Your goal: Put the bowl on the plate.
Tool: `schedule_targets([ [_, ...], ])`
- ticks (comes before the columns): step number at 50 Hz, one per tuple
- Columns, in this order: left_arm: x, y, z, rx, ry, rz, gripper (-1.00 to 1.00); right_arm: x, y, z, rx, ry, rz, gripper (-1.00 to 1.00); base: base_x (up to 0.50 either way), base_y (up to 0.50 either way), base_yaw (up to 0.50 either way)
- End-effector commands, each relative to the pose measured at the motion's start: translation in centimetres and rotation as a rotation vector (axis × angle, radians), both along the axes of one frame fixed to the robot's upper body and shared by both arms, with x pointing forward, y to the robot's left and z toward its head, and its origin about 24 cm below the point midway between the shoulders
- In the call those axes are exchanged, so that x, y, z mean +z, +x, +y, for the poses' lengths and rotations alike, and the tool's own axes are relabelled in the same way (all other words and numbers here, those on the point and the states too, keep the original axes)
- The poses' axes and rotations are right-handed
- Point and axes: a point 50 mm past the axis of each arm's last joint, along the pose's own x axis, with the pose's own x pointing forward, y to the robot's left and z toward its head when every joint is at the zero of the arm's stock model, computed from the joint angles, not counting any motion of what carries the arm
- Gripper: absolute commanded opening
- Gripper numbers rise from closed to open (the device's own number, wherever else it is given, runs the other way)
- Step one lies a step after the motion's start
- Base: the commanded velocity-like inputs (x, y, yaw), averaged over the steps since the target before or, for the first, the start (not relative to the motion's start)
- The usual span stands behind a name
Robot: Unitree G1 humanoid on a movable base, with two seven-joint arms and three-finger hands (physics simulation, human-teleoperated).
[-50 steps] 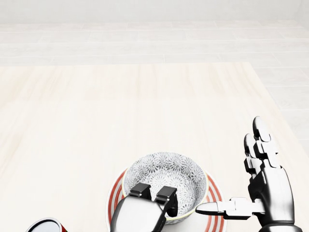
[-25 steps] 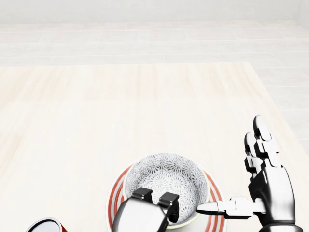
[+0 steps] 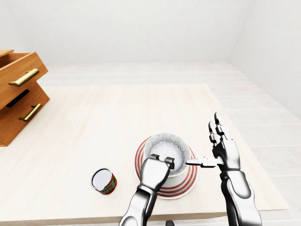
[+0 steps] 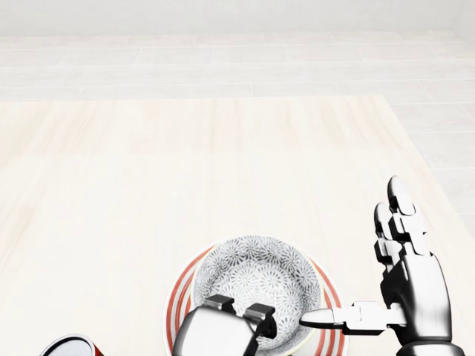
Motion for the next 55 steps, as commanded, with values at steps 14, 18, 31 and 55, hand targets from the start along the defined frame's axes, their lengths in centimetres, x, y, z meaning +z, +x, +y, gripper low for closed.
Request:
schedule_targets([
  [14, -0.7, -0.4, 0.3, 0.006, -0.004, 0.03, 0.46, -0.4, -0.1, 0.1, 0.001, 0.004, 0.018, 1.0, 0.0, 0.0, 0.0],
  [18, -0.6, -0.5, 0.3, 0.004, -0.005, 0.029, 0.73, -0.4, -0.1, 0.1, 0.001, 0.005, 0.019, 1.0, 0.0, 0.0, 0.0],
  [31, 0.9, -1.4, 0.1, -0.032, -0.004, 0.012, 0.78, -0.7, -0.1, 0.2, 0.002, 0.009, 0.03, 1.0, 0.0, 0.0, 0.0],
  [55, 5.4, -4.0, 1.4, -0.083, -0.001, -0.05, 0.82, -0.6, 0.1, 0.2, 0.007, 0.01, 0.025, 1.0, 0.0, 0.0, 0.0],
])
